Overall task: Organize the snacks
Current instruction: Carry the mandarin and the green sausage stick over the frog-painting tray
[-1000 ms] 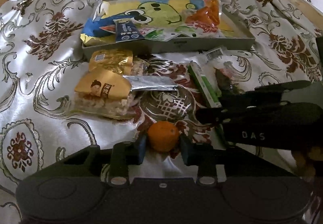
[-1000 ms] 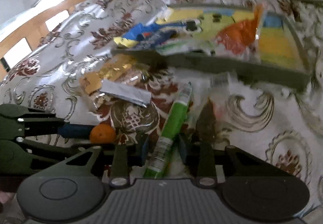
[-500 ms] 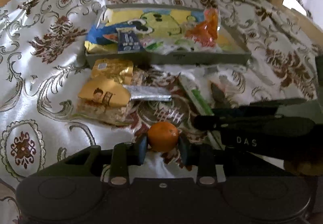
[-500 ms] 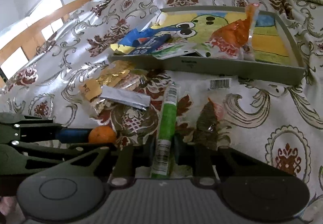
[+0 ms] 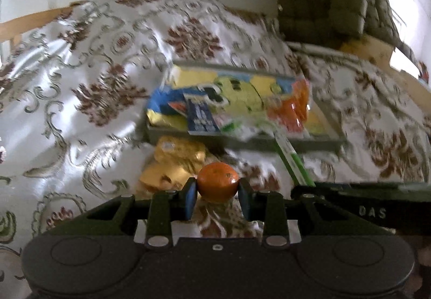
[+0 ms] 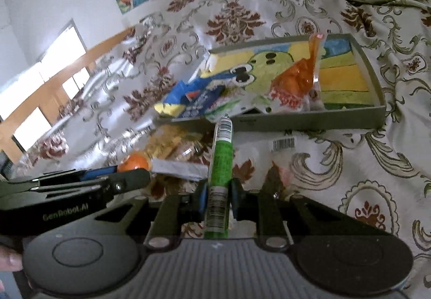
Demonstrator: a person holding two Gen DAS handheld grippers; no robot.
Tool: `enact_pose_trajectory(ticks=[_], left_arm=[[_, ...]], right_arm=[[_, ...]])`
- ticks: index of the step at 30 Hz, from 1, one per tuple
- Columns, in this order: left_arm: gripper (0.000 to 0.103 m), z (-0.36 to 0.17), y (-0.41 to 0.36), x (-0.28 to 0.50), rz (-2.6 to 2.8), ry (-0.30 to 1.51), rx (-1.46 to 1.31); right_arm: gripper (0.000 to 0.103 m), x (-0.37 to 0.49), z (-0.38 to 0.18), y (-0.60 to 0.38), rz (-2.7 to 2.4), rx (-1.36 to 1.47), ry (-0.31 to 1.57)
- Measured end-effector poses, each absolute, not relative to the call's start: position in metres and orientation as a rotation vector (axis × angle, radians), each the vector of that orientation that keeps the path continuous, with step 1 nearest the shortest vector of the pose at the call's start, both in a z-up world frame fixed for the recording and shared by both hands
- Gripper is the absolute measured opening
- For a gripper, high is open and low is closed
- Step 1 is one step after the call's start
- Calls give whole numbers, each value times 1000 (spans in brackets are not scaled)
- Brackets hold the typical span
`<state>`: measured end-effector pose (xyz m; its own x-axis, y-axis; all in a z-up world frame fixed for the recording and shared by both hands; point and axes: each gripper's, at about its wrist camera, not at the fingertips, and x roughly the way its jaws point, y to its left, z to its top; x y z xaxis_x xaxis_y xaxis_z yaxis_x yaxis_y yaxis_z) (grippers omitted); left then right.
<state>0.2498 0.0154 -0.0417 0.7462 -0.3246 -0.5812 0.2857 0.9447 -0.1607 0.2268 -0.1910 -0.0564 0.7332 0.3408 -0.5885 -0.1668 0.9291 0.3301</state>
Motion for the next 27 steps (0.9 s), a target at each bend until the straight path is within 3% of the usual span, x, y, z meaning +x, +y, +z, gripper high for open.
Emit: enact_pose_trajectory(ticks=[16, 27], left_arm=[[35, -18, -7, 350, -280, 506, -199], [35, -43, -7, 402, -261, 518, -210]], right_arm=[[20, 275, -33, -210, 238, 322, 544], [20, 344, -39, -216, 197, 382, 483]])
